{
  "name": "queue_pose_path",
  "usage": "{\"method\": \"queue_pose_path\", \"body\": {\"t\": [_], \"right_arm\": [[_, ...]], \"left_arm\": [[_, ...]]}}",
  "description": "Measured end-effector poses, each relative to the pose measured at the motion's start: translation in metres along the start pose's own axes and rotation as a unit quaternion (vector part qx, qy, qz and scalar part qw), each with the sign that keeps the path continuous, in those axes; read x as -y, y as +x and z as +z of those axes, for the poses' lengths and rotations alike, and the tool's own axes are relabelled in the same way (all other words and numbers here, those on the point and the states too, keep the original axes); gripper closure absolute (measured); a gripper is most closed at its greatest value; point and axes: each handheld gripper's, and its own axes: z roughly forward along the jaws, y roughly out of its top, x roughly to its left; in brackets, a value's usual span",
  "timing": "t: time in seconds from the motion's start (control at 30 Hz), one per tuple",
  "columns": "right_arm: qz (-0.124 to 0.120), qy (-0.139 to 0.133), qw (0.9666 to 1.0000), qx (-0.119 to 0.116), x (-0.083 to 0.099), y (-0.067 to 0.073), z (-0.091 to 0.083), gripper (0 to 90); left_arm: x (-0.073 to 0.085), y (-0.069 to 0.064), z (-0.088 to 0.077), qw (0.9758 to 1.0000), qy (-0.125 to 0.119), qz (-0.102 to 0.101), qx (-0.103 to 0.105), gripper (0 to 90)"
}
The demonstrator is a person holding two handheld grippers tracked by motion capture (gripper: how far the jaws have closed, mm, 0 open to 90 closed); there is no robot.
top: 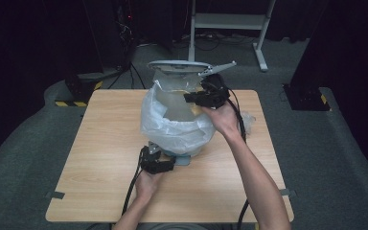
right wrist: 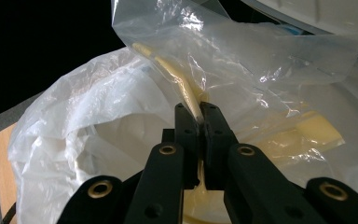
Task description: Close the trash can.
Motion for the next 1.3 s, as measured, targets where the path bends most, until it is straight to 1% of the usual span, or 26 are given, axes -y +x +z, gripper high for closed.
{"method": "queue_pose_path", "body": {"t": [0.1, 0.13, 0.23, 0.3, 0.33, 0.4, 0.47, 0.5, 0.57, 0.6, 0.67, 0.7, 0.73, 0.77, 0.8, 0.83, 0.9, 0.93, 0.97, 1.0, 1.03, 1.07, 1.17, 1.2, 1.27, 1.3], "right_arm": [[0.002, 0.003, 1.0, -0.004, -0.002, 0.003, 0.004, 87.0], [-0.002, 0.0, 1.0, -0.006, -0.002, 0.003, 0.005, 87.0], [-0.003, -0.001, 0.9999, -0.011, -0.003, 0.005, 0.008, 86.8], [-0.003, 0.002, 0.9999, -0.014, -0.004, 0.006, 0.01, 86.7], [0.004, 0.009, 0.9999, -0.012, -0.004, 0.008, 0.01, 86.7], [-0.006, 0.006, 0.9998, -0.017, -0.005, 0.008, 0.013, 86.6], [-0.002, 0.012, 0.9998, -0.017, -0.005, 0.009, 0.014, 86.2], [-0.004, 0.016, 0.9997, -0.02, -0.004, 0.009, 0.015, 85.5], [-0.001, 0.031, 0.9993, -0.022, -0.003, 0.007, 0.018, 81.0], [-0.001, 0.035, 0.9991, -0.022, -0.001, 0.006, 0.019, 76.8], [0.001, 0.034, 0.9993, -0.015, 0.002, 0.004, 0.019, 66.1], [0.001, 0.034, 0.9993, -0.015, 0.002, 0.004, 0.019, 66.1], [0.005, 0.038, 0.9992, -0.005, 0.004, 0.005, 0.016, 60.1], [0.002, 0.039, 0.9992, -0.002, 0.004, 0.005, 0.015, 58.7], [-0.001, 0.04, 0.9992, 0.001, 0.004, 0.005, 0.014, 58.8], [-0.005, 0.04, 0.9992, 0.002, 0.004, 0.006, 0.013, 61.1], [-0.018, 0.044, 0.9989, 0.001, 0.005, 0.007, 0.009, 76.3], [-0.019, 0.049, 0.9986, 0.0, 0.006, 0.008, 0.007, 82.6], [-0.023, 0.052, 0.9984, -0.002, 0.006, 0.007, 0.007, 86.1], [-0.02, 0.059, 0.9981, -0.001, 0.007, 0.007, 0.008, 87.6], [-0.02, 0.059, 0.9981, -0.001, 0.007, 0.007, 0.008, 87.6], [-0.016, 0.066, 0.9977, -0.005, 0.007, 0.007, 0.009, 88.9], [-0.01, 0.066, 0.9977, -0.008, 0.007, 0.005, 0.01, 89.0], [-0.003, 0.077, 0.997, -0.008, 0.007, 0.002, 0.014, 88.7], [-0.007, 0.095, 0.9955, -0.004, 0.007, 0.0, 0.021, 87.9], [-0.007, 0.095, 0.9955, -0.004, 0.007, 0.0, 0.021, 87.9]], "left_arm": [[0.0, 0.0, 0.0, 1.0, 0.0, 0.0, 0.0, 19.5], [0.0, 0.0, 0.0, 1.0, 0.0, -0.001, 0.0, 19.5], [0.0, 0.0, 0.0, 1.0, 0.001, 0.0, 0.0, 19.5], [0.0, 0.0, 0.0, 1.0, 0.001, 0.0, 0.0, 19.6], [0.0, 0.0, 0.0, 1.0, 0.002, 0.0, 0.001, 19.6], [0.0, 0.0, 0.0, 1.0, 0.002, -0.001, 0.001, 19.6], [0.0, 0.001, 0.0, 1.0, 0.002, -0.001, 0.001, 19.6], [0.0, 0.001, 0.0, 1.0, 0.003, -0.001, 0.001, 19.6], [0.0, 0.001, 0.0, 1.0, 0.002, -0.001, 0.002, 19.6], [0.0, 0.001, 0.0, 1.0, 0.002, -0.002, 0.002, 19.5], [0.0, 0.001, 0.0, 1.0, 0.002, -0.001, 0.001, 19.6], [0.0, 0.001, 0.0, 1.0, 0.002, -0.001, 0.001, 19.6], [0.0, 0.001, 0.0, 1.0, 0.002, -0.001, 0.001, 19.6], [0.0, 0.001, 0.0, 1.0, 0.003, -0.001, 0.001, 19.6], [0.0, 0.0, 0.0, 1.0, 0.002, -0.001, 0.001, 19.6], [0.0, 0.0, 0.0, 1.0, 0.002, -0.001, 0.001, 19.6], [0.0, 0.0, 0.0, 1.0, -0.001, -0.005, 0.001, 19.6], [0.0, 0.0, 0.0, 1.0, -0.001, -0.005, 0.0, 19.6], [0.0, 0.0, 0.0, 1.0, -0.001, -0.004, 0.001, 19.6], [0.0, 0.0, 0.0, 1.0, 0.0, -0.003, 0.001, 19.6], [0.0, 0.0, 0.0, 1.0, 0.0, -0.003, 0.001, 19.5], [0.0, 0.0, 0.0, 1.0, 0.0, -0.002, 0.0, 19.6], [0.0, 0.0, 0.0, 1.0, -0.001, -0.003, 0.0, 19.6], [0.0, 0.0, 0.0, 1.0, -0.001, -0.003, 0.0, 19.6], [0.0, 0.0, 0.0, 1.0, -0.002, -0.004, 0.0, 19.6], [0.0, 0.0, 0.0, 1.0, -0.002, -0.004, 0.0, 19.6]]}}
